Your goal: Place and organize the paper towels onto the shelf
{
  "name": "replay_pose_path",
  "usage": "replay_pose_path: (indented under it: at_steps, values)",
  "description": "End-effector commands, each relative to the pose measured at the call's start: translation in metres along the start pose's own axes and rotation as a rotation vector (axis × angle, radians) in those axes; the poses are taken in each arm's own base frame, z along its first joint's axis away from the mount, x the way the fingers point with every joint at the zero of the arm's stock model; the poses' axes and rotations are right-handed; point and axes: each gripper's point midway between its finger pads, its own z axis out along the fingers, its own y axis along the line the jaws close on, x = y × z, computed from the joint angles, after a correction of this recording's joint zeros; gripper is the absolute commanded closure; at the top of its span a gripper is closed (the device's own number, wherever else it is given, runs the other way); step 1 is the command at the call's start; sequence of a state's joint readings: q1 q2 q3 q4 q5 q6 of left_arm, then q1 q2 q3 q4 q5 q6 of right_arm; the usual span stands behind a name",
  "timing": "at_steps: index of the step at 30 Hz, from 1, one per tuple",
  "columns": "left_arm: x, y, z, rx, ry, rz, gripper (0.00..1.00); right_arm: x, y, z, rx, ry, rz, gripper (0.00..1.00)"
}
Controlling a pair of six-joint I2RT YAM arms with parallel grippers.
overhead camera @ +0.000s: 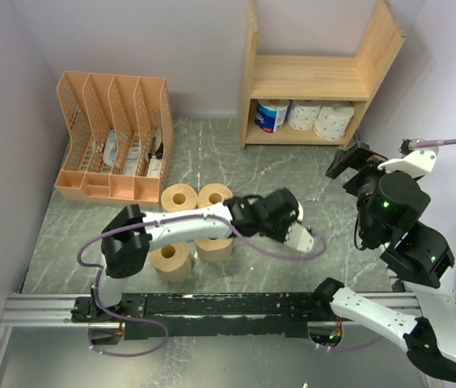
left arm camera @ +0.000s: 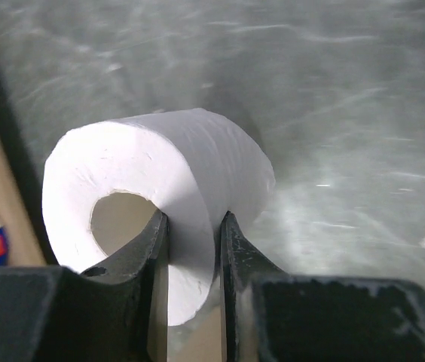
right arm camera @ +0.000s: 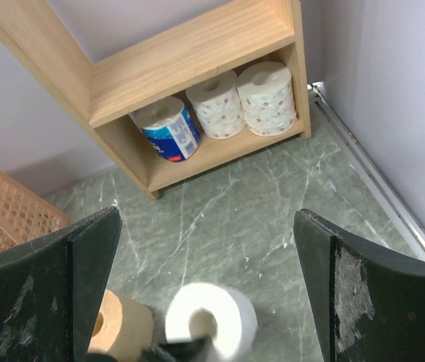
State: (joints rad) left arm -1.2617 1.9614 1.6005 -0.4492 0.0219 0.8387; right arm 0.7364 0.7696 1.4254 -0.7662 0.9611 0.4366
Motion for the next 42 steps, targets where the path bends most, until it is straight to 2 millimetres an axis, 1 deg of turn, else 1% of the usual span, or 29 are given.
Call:
replay_pose_path:
  at_steps: [1, 4, 6, 7, 9, 10, 11, 13, 14, 16, 20, 22, 25, 31, 40, 42]
  values:
    - [0.017, 0.093, -0.025, -0.216, 0.028, -0.074, 0.93, -0.003, -0.004, 0.002, 0.025, -0.029, 0.001, 0.01]
    - [0.045, 0.164, -0.035, -0.424, 0.065, -0.202, 0.93, 0.001, -0.005, 0.004, 0.038, -0.034, -0.003, 0.02]
    - [0.06, 0.207, -0.039, -0.533, 0.082, -0.27, 0.93, 0.002, -0.004, 0.005, 0.037, -0.038, -0.006, 0.02]
    - [0.067, 0.224, -0.04, -0.582, 0.093, -0.293, 0.93, 0.002, -0.004, 0.006, 0.036, -0.04, -0.01, 0.02]
    - [0.078, 0.249, -0.039, -0.662, 0.11, -0.311, 0.93, 0.002, -0.004, 0.007, 0.045, -0.047, -0.017, 0.02]
    - [0.079, 0.263, -0.042, -0.716, 0.103, -0.311, 0.93, 0.002, -0.005, 0.008, 0.057, -0.051, -0.019, 0.02]
    - [0.085, 0.27, -0.039, -0.755, 0.115, -0.308, 0.93, 0.002, -0.004, 0.009, 0.06, -0.052, -0.023, 0.02]
    - [0.096, 0.278, -0.032, -0.805, 0.141, -0.288, 0.93, 0.003, -0.004, 0.011, 0.068, -0.053, -0.032, 0.02]
    - [0.103, 0.28, -0.024, -0.821, 0.154, -0.281, 0.93, 0.003, -0.004, 0.011, 0.07, -0.056, -0.03, 0.02]
    - [0.117, 0.287, -0.02, -0.851, 0.172, -0.285, 0.93, 0.003, -0.004, 0.011, 0.07, -0.062, -0.023, 0.02]
    - [0.142, 0.298, -0.019, -0.911, 0.19, -0.298, 0.93, 0.001, -0.007, 0.009, 0.063, -0.071, -0.005, 0.02]
    - [0.149, 0.304, -0.022, -0.938, 0.181, -0.294, 0.93, -0.002, -0.009, 0.007, 0.061, -0.077, 0.003, 0.02]
    - [0.159, 0.31, -0.025, -0.967, 0.185, -0.29, 0.93, -0.005, -0.01, 0.005, 0.06, -0.08, 0.007, 0.03]
    - [0.169, 0.326, -0.038, -1.016, 0.173, -0.296, 0.93, -0.004, -0.008, 0.006, 0.055, -0.071, -0.002, 0.03]
    - [0.19, 0.333, -0.038, -1.026, 0.196, -0.294, 0.93, 0.003, -0.005, 0.007, 0.043, -0.057, -0.008, 0.03]
    - [0.194, 0.334, -0.039, -1.032, 0.204, -0.288, 0.9, 0.004, -0.005, 0.007, 0.043, -0.056, -0.009, 0.03]
